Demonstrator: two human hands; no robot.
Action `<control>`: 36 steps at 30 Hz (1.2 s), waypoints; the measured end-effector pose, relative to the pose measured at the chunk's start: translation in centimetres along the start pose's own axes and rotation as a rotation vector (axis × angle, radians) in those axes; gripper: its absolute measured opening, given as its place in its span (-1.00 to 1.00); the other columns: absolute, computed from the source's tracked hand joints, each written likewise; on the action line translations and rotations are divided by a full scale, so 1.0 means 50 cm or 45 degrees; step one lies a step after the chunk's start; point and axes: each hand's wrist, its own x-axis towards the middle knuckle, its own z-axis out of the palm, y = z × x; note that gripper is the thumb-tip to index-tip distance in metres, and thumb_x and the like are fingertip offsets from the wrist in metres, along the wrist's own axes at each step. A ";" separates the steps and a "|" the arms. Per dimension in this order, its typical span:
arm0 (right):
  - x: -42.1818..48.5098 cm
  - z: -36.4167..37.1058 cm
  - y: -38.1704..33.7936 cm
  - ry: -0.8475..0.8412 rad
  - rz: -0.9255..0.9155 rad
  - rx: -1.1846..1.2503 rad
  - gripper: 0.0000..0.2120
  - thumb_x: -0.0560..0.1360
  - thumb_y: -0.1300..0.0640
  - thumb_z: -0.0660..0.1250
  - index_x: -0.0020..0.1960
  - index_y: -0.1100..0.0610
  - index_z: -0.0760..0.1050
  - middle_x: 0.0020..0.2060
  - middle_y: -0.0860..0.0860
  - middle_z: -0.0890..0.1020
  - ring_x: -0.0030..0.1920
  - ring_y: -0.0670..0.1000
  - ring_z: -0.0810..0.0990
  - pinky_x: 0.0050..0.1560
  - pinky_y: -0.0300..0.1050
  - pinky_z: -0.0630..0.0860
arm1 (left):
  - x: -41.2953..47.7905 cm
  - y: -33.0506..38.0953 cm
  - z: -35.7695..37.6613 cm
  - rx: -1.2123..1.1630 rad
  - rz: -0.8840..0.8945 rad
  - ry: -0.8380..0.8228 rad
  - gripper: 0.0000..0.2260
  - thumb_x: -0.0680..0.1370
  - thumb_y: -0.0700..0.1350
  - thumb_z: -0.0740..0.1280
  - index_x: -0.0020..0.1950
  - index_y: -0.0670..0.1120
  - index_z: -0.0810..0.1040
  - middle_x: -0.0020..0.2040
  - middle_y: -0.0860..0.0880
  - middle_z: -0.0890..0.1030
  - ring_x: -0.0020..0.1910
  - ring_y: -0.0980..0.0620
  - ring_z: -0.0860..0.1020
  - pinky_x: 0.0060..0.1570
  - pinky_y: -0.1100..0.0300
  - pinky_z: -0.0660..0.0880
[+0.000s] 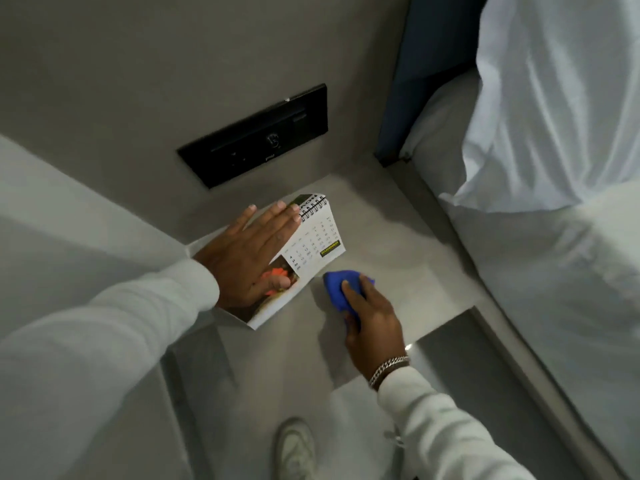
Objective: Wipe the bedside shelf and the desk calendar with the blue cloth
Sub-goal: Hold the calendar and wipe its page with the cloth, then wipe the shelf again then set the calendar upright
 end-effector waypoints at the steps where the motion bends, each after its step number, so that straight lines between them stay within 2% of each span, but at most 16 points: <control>1: 0.005 -0.018 0.023 0.024 -0.031 -0.079 -0.52 0.32 0.43 0.40 0.24 0.25 0.52 0.25 0.33 0.52 0.13 0.40 0.55 0.13 0.20 0.55 | -0.003 0.003 -0.003 0.029 -0.013 -0.005 -0.24 0.55 0.29 0.01 0.58 -0.18 0.00 0.61 -0.17 0.10 0.59 -0.16 0.06 0.51 -0.20 0.14; 3: 0.022 -0.046 0.066 0.050 -0.079 -0.220 -0.49 0.32 0.46 0.38 0.26 0.25 0.50 0.28 0.34 0.49 0.17 0.42 0.51 0.08 0.25 0.57 | -0.006 0.013 -0.005 0.047 -0.070 0.006 -0.26 0.55 0.29 -0.03 0.58 -0.17 0.00 0.61 -0.15 0.11 0.59 -0.16 0.08 0.50 -0.21 0.14; 7: 0.050 -0.059 0.139 -0.049 -0.150 -0.506 -0.45 0.39 0.44 0.32 0.36 0.21 0.40 0.40 0.29 0.37 0.36 0.42 0.34 0.17 0.31 0.51 | -0.013 0.054 0.003 0.037 -0.285 0.032 -0.28 0.54 0.27 -0.03 0.57 -0.16 0.07 0.60 -0.16 0.16 0.58 -0.19 0.13 0.46 -0.29 0.15; 8: 0.054 -0.055 0.155 -0.074 -0.198 -0.537 -0.47 0.42 0.38 0.33 0.37 0.21 0.38 0.42 0.29 0.35 0.39 0.41 0.30 0.20 0.33 0.47 | -0.016 0.065 0.006 0.034 -0.342 0.049 -0.29 0.54 0.26 -0.02 0.57 -0.16 0.09 0.59 -0.18 0.18 0.58 -0.20 0.15 0.45 -0.31 0.14; 10: 0.053 -0.041 0.184 -0.158 -0.248 -0.595 -0.46 0.52 0.08 0.30 0.46 0.13 0.26 0.49 0.22 0.24 0.48 0.33 0.17 0.35 0.32 0.33 | -0.027 0.088 0.016 0.010 -0.470 0.108 -0.32 0.54 0.23 0.02 0.54 -0.17 0.17 0.57 -0.22 0.23 0.57 -0.22 0.17 0.44 -0.36 0.12; 13: 0.046 -0.024 0.218 -0.239 -0.255 -0.744 -0.28 0.52 -0.33 0.03 0.54 0.01 -0.04 0.56 0.07 0.04 0.54 0.20 -0.05 0.45 0.26 0.07 | -0.049 0.120 0.035 -0.022 -0.653 0.200 -0.35 0.55 0.21 0.06 0.51 -0.19 0.22 0.56 -0.24 0.22 0.57 -0.23 0.15 0.43 -0.39 0.07; 18: 0.052 -0.048 0.202 -0.428 -0.227 -0.781 -0.18 0.44 -0.47 -0.12 0.53 -0.04 -0.18 0.57 0.01 -0.09 0.55 0.14 -0.16 0.49 0.29 -0.04 | -0.084 0.169 0.038 -0.364 -0.995 0.410 -0.35 0.55 0.16 0.11 0.51 -0.23 0.19 0.58 -0.26 0.13 0.58 -0.26 0.06 0.47 -0.32 0.00; 21: 0.072 -0.078 0.146 -0.430 -0.182 -0.593 -0.21 0.46 -0.42 -0.08 0.53 0.01 -0.09 0.57 0.02 -0.01 0.55 0.09 -0.07 0.50 0.26 -0.06 | -0.096 0.197 0.027 -0.763 -1.270 0.654 -0.37 0.57 0.04 0.17 0.54 -0.24 0.10 0.60 -0.26 0.05 0.59 -0.24 0.00 0.52 -0.14 -0.02; 24: 0.120 -0.092 0.054 -0.296 -0.188 -0.097 -0.27 0.52 -0.28 0.09 0.52 0.12 0.02 0.54 0.09 0.13 0.53 0.08 0.06 0.52 0.11 0.06 | -0.090 0.213 0.018 -1.346 -1.658 0.845 -0.41 0.65 0.04 0.16 0.58 -0.16 0.02 0.62 -0.17 0.06 0.60 -0.11 0.04 0.49 0.16 -0.03; 27: 0.183 -0.082 -0.038 -0.232 -0.062 0.415 -0.38 0.56 -0.09 0.22 0.51 0.10 0.10 0.50 0.06 0.25 0.47 0.02 0.22 0.44 -0.13 0.18 | -0.083 0.215 0.019 -1.674 -1.957 0.855 -0.41 0.63 0.20 0.07 0.58 -0.04 0.07 0.57 -0.10 0.26 0.53 -0.11 0.24 0.44 0.10 0.13; 28: 0.204 -0.077 -0.061 -0.221 -0.020 0.522 -0.42 0.55 0.03 0.26 0.50 0.08 0.14 0.45 0.03 0.34 0.40 -0.01 0.34 0.34 -0.27 0.26 | -0.082 0.213 0.019 -1.683 -2.002 0.876 -0.43 0.63 0.21 0.05 0.56 -0.05 0.14 0.54 -0.11 0.32 0.51 -0.14 0.29 0.43 0.08 0.15; 30: 0.234 -0.067 -0.089 -0.234 0.040 0.666 -0.41 0.49 0.29 0.28 0.47 0.07 0.21 0.25 -0.03 0.46 0.15 -0.08 0.51 -0.04 -0.57 0.39 | -0.081 0.203 0.021 -1.757 -2.037 1.007 -0.47 0.64 0.22 0.01 0.41 -0.09 0.41 0.39 -0.19 0.50 0.39 -0.21 0.43 0.43 0.01 0.26; 31: 0.244 -0.062 -0.096 -0.254 0.056 0.693 -0.39 0.46 0.37 0.26 0.46 0.07 0.23 0.19 -0.05 0.46 0.07 -0.08 0.51 -0.21 -0.60 0.40 | -0.080 0.199 0.020 -1.849 -2.040 1.088 -0.48 0.63 0.23 0.00 0.28 -0.10 0.52 0.27 -0.20 0.59 0.29 -0.23 0.51 0.36 -0.02 0.37; 32: 0.251 -0.056 -0.099 -0.264 0.071 0.712 -0.38 0.44 0.42 0.24 0.45 0.07 0.25 0.17 -0.04 0.45 0.05 -0.07 0.49 -0.29 -0.59 0.40 | -0.079 0.194 0.017 -1.943 -2.041 1.144 -0.48 0.63 0.23 0.00 0.17 -0.10 0.57 0.17 -0.19 0.64 0.20 -0.22 0.57 0.25 -0.01 0.46; 34: 0.260 -0.053 -0.097 -0.226 0.116 0.771 -0.39 0.44 0.46 0.20 0.43 0.09 0.28 0.20 -0.01 0.46 0.05 -0.06 0.50 -0.32 -0.55 0.43 | -0.076 0.180 0.012 -2.002 -2.044 1.146 -0.45 0.62 0.26 -0.01 0.11 -0.11 0.59 0.08 -0.16 0.67 0.04 -0.13 0.64 0.06 0.05 0.55; 36: 0.270 -0.053 -0.102 -0.191 0.167 0.856 -0.41 0.44 0.47 0.18 0.41 0.09 0.33 0.19 -0.02 0.50 -0.05 -0.17 0.53 -0.35 -0.51 0.47 | -0.075 0.155 0.004 -1.937 -2.027 1.097 -0.44 0.62 0.27 -0.03 0.09 -0.10 0.59 0.04 -0.15 0.67 -0.09 -0.03 0.64 -0.13 0.13 0.54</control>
